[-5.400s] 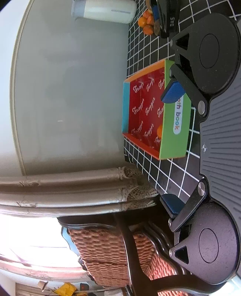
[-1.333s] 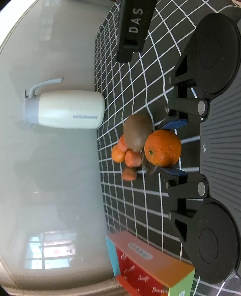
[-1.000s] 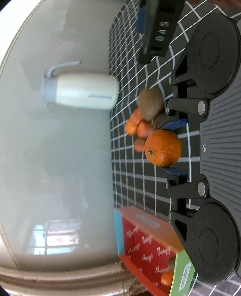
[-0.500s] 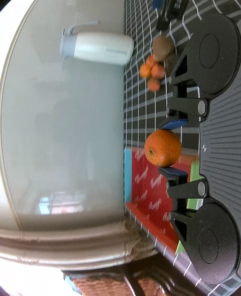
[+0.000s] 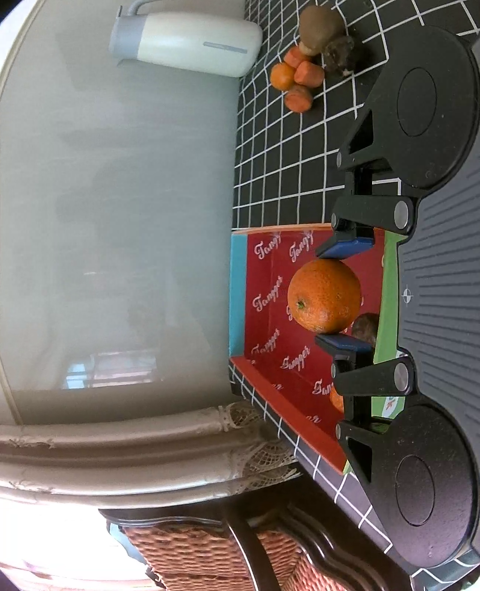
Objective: Organize fruits
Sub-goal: 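Carry the mandarin into the red box and open the left gripper, then grasp the second dark dried fruit with the right gripper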
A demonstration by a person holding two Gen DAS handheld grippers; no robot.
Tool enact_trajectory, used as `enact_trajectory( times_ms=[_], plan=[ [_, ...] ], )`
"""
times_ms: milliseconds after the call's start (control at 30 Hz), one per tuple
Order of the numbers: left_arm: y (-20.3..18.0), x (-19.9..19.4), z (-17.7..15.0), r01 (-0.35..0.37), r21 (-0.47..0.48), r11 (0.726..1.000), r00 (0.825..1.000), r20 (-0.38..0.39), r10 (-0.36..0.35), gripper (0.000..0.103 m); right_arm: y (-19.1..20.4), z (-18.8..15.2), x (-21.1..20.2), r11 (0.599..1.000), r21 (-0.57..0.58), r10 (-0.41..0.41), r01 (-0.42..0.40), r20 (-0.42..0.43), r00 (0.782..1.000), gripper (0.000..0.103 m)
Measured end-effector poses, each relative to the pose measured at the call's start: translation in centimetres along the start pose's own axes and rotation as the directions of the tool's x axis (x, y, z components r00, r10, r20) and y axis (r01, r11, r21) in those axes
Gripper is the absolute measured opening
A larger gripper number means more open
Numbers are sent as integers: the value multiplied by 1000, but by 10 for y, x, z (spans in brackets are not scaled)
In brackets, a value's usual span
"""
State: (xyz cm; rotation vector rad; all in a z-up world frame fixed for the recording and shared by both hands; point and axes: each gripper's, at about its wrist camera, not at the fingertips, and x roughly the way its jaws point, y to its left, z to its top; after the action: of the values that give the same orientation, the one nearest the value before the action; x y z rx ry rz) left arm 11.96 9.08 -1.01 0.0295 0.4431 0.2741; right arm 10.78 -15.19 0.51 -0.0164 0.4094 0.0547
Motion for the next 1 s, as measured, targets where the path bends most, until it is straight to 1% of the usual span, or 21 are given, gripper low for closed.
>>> enact_trajectory(
  times_ms=[167, 300, 367, 433, 633, 700, 733, 767, 800, 833, 867, 900, 1000],
  plan=[
    [-6, 7, -4, -6, 11, 1000, 1000, -20, 6, 43, 3, 0, -2, 1000, -7, 16, -16, 8, 1000, 65],
    [-4, 10, -6, -12, 1, 1000, 1000, -21, 12, 43, 4, 0, -5, 999, -15, 30, -30, 19, 999, 65],
    [-3, 11, -6, -27, 1, 1000, 999, -24, 27, 44, 5, 1, -6, 999, -20, 34, -33, 21, 999, 65],
    [1, 11, -6, -31, -20, 999, 999, -25, 31, 44, 5, 0, -6, 999, -22, 37, -37, 22, 999, 65],
    [1, 9, -7, -54, -7, 998, 998, -21, 54, 44, 7, 1, -8, 999, -28, 43, -42, 26, 999, 65],
    [1, 9, -7, -45, 2, 999, 999, -20, 45, 45, 8, 1, -8, 999, -29, 45, -45, 26, 999, 65],
    [-1, 8, -8, -45, 14, 999, 999, -18, 45, 49, 8, 1, -9, 998, -30, 47, -46, 26, 999, 65],
    [-2, 6, -8, -50, 19, 999, 999, -9, 51, 65, 9, 1, -8, 998, -32, 50, -49, 25, 998, 65],
    [-2, 2, -8, -59, 20, 998, 998, 13, 59, 86, 9, 1, -8, 998, -34, 51, -50, 25, 998, 65],
    [-2, -4, -7, -74, 17, 997, 996, 45, 74, 90, 10, 1, -9, 998, -37, 51, -50, 25, 998, 65],
    [-3, -9, -7, -77, 16, 997, 995, 70, 76, 97, 11, 0, -9, 998, -40, 52, -51, 25, 998, 65],
    [-3, -14, -6, -62, 18, 998, 994, 86, 61, 99, 11, 0, -9, 998, -42, 53, -52, 26, 998, 65],
    [-7, -27, -4, -45, 27, 999, 992, 116, 41, 100, 12, -1, -11, 997, -51, 52, -51, 27, 998, 66]
  ],
)
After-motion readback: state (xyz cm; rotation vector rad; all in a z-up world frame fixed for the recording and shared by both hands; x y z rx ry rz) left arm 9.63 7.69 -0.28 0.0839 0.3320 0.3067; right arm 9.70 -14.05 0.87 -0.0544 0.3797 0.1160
